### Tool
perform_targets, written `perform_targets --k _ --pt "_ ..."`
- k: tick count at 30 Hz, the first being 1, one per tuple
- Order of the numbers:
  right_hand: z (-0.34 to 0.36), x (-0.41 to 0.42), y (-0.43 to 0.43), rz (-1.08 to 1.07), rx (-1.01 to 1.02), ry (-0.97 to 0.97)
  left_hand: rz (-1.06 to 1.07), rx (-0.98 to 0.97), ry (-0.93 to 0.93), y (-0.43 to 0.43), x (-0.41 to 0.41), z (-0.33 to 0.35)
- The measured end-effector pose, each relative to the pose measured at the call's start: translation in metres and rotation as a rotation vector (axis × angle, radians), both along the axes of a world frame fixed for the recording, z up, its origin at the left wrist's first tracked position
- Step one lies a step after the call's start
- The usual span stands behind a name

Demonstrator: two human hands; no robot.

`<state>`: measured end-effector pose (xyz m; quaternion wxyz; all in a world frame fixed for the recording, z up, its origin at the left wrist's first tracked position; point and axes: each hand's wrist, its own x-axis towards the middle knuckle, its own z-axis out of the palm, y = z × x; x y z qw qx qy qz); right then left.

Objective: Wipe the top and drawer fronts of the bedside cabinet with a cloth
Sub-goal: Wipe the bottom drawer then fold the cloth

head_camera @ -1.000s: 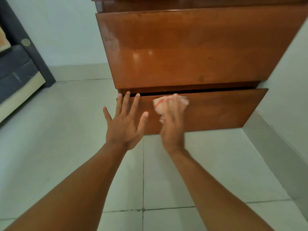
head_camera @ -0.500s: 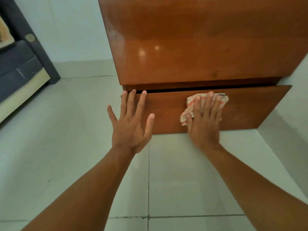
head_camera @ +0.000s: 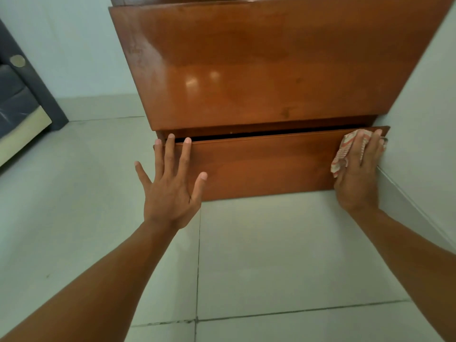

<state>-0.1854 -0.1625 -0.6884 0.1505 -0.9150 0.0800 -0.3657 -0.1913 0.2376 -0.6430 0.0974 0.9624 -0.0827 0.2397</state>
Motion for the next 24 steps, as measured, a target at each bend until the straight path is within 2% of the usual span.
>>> perform_targets --k 3,5,8,10,13,19,24 --pt "0.01 -0.002 0.031 0.011 0.139 -0.142 0.012 -0.012 -0.003 -0.003 0.0 -0.001" --pt "0.013 0.0 0.066 0.073 0.096 -0.197 0.02 -0.019 -0.006 -0.005 0.0 -0.002" --pt "0.01 0.008 0.105 0.18 -0.087 -0.102 0.027 -0.015 0.0 -0.005 0.0 -0.001" --pt "0.007 0.013 0.106 0.118 -0.159 -0.028 0.028 -0.001 0.005 -0.003 0.0 -0.001" --pt "0.008 0.011 0.084 0.054 -0.157 -0.01 0.023 0.01 0.014 -0.001 -0.002 0.002" --pt "0.033 -0.006 0.029 0.009 0.016 0.0 0.021 0.014 0.063 -0.003 -0.006 0.01" --pt "0.077 -0.025 0.021 -0.002 0.189 -0.166 0.035 0.037 0.124 -0.004 -0.012 0.027"
